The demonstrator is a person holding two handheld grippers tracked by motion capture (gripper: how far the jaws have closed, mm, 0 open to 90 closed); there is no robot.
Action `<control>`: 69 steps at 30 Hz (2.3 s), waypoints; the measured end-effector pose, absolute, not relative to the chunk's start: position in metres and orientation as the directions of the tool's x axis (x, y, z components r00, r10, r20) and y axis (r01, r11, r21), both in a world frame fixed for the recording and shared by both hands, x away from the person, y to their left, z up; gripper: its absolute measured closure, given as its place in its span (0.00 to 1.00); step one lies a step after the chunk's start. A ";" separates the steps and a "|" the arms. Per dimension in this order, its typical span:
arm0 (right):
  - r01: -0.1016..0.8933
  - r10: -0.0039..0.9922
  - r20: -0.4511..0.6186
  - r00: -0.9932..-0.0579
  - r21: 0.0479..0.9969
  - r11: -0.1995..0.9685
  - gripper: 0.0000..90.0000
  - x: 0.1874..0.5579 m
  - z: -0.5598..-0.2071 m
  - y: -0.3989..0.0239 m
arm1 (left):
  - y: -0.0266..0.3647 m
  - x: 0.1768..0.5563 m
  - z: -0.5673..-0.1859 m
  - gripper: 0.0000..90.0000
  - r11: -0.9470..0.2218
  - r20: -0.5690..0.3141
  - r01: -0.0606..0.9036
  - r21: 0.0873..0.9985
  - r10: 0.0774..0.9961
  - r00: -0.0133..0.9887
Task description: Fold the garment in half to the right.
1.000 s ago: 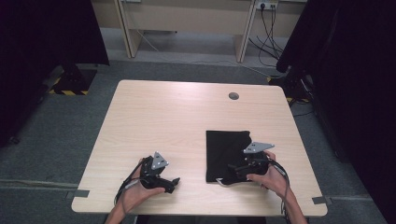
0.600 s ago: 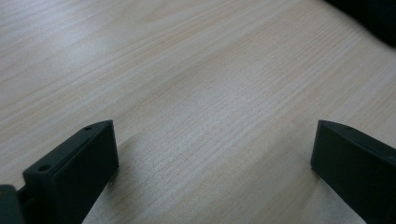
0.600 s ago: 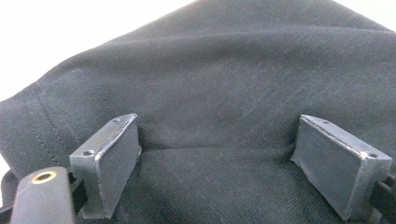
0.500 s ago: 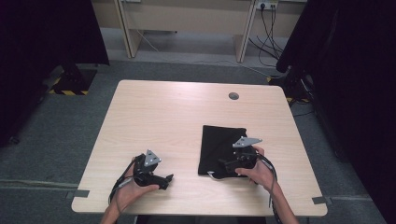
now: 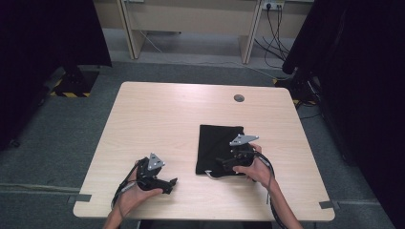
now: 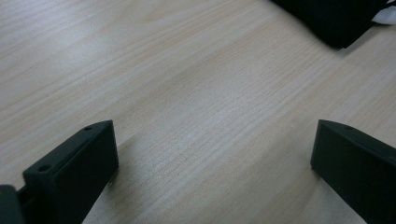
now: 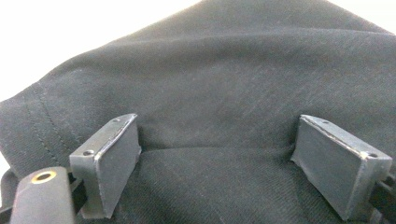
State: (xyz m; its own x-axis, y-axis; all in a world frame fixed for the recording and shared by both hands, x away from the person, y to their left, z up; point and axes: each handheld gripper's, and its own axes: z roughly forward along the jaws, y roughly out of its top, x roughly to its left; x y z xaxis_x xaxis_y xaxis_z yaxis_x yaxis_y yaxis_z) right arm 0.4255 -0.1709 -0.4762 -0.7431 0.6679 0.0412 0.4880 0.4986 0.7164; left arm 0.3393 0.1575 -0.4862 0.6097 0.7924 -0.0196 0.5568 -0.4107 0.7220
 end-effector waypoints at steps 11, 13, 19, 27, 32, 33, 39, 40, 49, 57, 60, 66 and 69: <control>0.504 0.672 0.090 -0.735 0.736 0.453 0.18 0.421 -0.467 -0.180 | 0.158 0.339 -0.486 0.00 -0.411 -0.020 0.557 0.722 0.792 0.610; 0.495 0.670 0.095 -0.737 0.751 0.438 0.18 0.417 -0.460 -0.185 | 0.158 0.339 -0.486 0.00 -0.411 -0.019 0.557 0.722 0.792 0.610; 0.494 0.699 0.083 -0.710 0.766 0.412 0.19 0.407 -0.453 -0.202 | 0.158 0.339 -0.486 0.00 -0.413 -0.018 0.556 0.721 0.792 0.611; 0.507 0.725 0.099 -0.681 0.778 0.370 0.19 0.397 -0.448 -0.226 | 0.158 0.339 -0.486 0.00 -0.411 -0.020 0.557 0.722 0.792 0.610; 0.504 0.735 0.094 -0.672 0.785 0.360 0.19 0.390 -0.445 -0.235 | 0.157 0.339 -0.486 0.00 -0.411 -0.020 0.557 0.722 0.792 0.610; 0.506 0.737 0.096 -0.669 0.785 0.357 0.19 0.389 -0.446 -0.237 | 0.158 0.339 -0.486 0.00 -0.411 -0.020 0.557 0.722 0.792 0.610; 0.523 0.741 0.105 -0.663 0.773 0.359 0.19 0.384 -0.453 -0.241 | 0.158 0.339 -0.486 0.00 -0.411 -0.020 0.557 0.722 0.792 0.610; 0.526 0.741 0.104 -0.664 0.769 0.363 0.19 0.383 -0.454 -0.241 | 0.158 0.339 -0.486 0.00 -0.411 -0.020 0.557 0.722 0.792 0.610; 0.530 0.736 0.100 -0.669 0.759 0.378 0.18 0.372 -0.459 -0.245 | 0.157 0.339 -0.486 0.00 -0.411 -0.019 0.557 0.722 0.792 0.610; 0.540 0.737 0.095 -0.670 0.743 0.396 0.18 0.364 -0.465 -0.245 | 0.157 0.339 -0.486 0.00 -0.411 -0.019 0.557 0.722 0.792 0.610; 0.539 0.735 0.091 -0.672 0.741 0.401 0.18 0.362 -0.467 -0.246 | 0.157 0.339 -0.486 0.00 -0.411 -0.019 0.557 0.722 0.792 0.610; 0.542 0.736 0.080 -0.672 0.730 0.416 0.18 0.358 -0.471 -0.248 | 0.157 0.339 -0.486 0.00 -0.411 -0.019 0.557 0.722 0.792 0.610; 0.542 0.737 0.073 -0.672 0.727 0.421 0.18 0.356 -0.472 -0.249 | 0.157 0.339 -0.486 0.00 -0.411 -0.019 0.557 0.722 0.792 0.610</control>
